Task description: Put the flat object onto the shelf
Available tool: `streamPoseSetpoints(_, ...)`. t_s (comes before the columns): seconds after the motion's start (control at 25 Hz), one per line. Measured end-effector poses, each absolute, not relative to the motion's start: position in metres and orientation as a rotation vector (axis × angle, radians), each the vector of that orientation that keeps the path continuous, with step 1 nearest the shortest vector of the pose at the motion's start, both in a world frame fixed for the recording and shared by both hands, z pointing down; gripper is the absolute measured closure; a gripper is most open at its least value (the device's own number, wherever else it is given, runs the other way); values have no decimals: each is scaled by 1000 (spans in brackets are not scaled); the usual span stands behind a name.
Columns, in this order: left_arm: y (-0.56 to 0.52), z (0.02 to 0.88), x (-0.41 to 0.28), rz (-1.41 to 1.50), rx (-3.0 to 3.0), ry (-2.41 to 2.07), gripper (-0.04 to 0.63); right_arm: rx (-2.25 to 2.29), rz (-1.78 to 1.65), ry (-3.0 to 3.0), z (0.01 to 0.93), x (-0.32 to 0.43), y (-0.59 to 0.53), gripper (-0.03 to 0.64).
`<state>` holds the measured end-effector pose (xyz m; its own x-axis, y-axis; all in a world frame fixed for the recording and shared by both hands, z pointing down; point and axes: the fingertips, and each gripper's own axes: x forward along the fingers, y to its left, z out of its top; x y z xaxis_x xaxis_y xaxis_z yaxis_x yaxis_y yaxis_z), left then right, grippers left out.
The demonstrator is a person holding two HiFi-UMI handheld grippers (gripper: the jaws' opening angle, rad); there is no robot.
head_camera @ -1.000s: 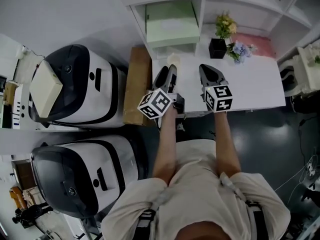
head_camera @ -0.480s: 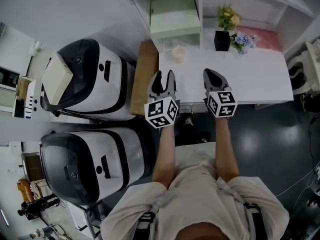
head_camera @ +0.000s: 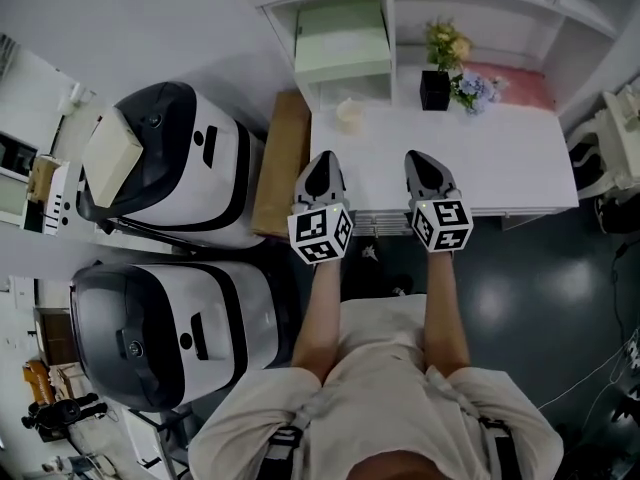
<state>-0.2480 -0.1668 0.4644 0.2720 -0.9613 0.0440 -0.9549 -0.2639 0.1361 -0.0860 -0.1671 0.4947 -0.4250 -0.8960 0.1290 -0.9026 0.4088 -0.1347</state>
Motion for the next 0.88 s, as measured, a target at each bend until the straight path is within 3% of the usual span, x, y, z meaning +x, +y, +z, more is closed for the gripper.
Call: streamPoseSetpoints(0.88, -151, 483, -261, -36, 2323, -1832, 580, 1519, 237, -2601, 505, -97, -157, 548)
